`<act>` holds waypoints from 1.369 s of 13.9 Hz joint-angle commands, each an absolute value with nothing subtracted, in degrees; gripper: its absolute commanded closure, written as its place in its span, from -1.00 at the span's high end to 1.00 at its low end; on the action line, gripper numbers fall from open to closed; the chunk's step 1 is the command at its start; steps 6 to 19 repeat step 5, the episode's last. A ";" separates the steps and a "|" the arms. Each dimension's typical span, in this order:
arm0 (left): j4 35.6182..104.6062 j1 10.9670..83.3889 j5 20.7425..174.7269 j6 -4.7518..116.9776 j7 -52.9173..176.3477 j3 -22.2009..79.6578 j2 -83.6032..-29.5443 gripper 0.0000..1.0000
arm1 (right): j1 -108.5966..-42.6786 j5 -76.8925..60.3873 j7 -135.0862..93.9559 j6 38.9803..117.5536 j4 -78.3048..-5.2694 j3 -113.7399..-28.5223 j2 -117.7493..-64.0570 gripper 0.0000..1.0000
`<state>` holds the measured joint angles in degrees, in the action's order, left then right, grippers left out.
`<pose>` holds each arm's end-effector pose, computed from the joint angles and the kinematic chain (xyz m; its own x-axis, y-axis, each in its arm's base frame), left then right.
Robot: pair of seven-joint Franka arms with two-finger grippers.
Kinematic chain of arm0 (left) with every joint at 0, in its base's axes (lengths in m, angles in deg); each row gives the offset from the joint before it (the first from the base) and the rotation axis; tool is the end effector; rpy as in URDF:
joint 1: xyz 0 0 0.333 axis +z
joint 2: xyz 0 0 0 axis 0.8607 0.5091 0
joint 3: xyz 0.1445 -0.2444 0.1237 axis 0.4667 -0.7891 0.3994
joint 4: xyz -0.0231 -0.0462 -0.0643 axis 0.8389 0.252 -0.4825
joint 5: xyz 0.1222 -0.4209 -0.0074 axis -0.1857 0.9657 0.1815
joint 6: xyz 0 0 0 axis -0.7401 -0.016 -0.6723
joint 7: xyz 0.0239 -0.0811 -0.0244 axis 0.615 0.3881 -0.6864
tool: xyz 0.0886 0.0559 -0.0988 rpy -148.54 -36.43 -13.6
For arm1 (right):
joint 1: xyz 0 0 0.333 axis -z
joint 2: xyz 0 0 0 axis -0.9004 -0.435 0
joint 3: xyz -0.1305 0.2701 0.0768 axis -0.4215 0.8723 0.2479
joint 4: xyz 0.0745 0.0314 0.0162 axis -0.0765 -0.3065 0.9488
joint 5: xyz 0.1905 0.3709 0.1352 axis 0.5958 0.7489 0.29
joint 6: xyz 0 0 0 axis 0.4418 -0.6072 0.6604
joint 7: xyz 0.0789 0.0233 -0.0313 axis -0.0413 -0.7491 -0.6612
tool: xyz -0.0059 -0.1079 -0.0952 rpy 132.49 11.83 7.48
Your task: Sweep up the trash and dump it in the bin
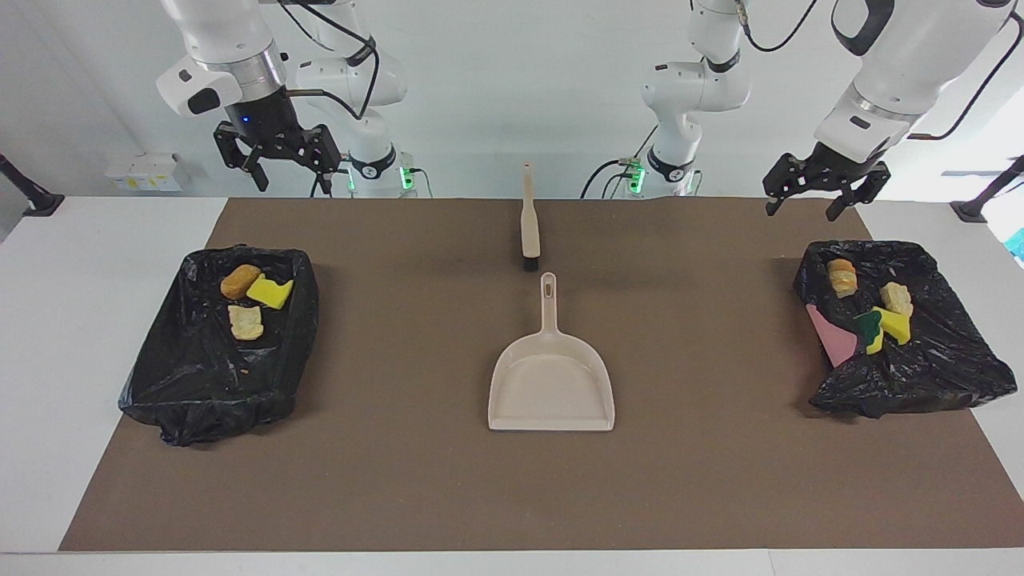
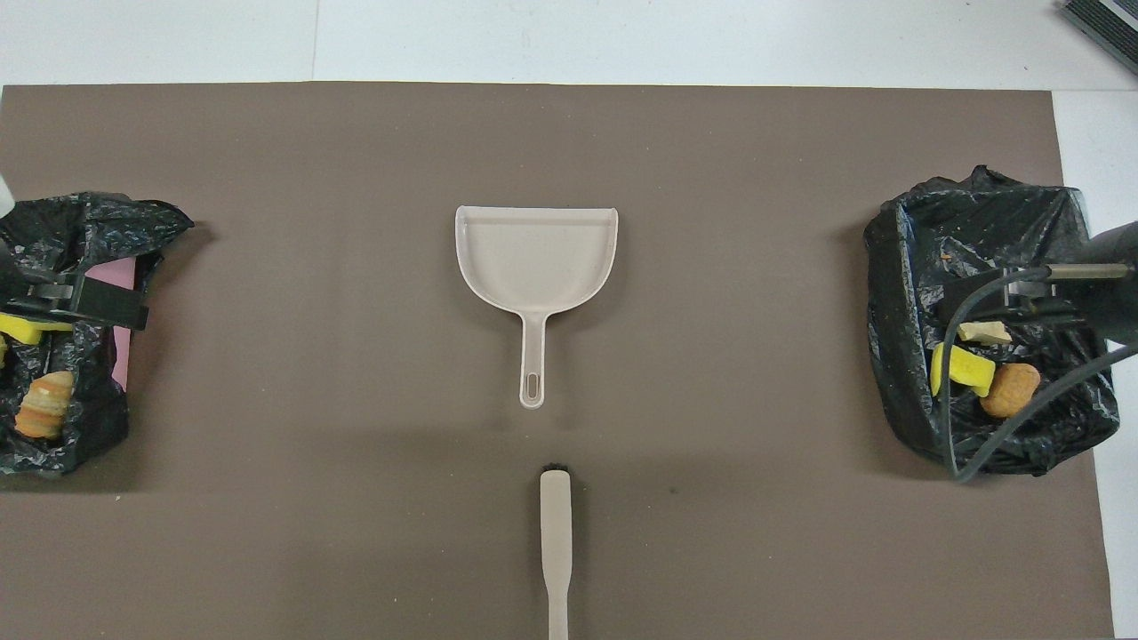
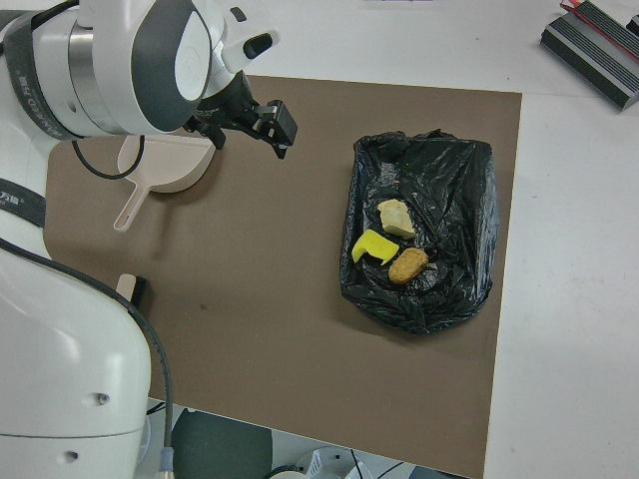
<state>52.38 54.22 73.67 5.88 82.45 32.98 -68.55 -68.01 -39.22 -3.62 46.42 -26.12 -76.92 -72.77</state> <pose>0.5838 -0.0431 0.5868 0.9867 -0.1612 -0.0208 -0.1607 -0.9867 0.0230 0.5753 0.0516 0.6233 0.9979 -0.0641 0.0090 -0.0642 -0.9979 0.0066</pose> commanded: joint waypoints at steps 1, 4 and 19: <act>52.41 54.12 72.86 5.18 82.87 33.34 -69.10 1.00 | -68.34 -38.23 -5.45 45.04 -25.93 -77.54 -72.22 1.00; 52.32 54.12 72.77 5.27 82.87 33.34 -69.10 1.00 | -68.34 -38.31 -5.27 44.78 -25.93 -77.45 -72.22 1.00; 52.41 54.12 72.77 5.18 82.87 33.34 -69.10 1.00 | -68.17 -38.31 -5.27 44.87 -25.84 -77.45 -72.31 1.00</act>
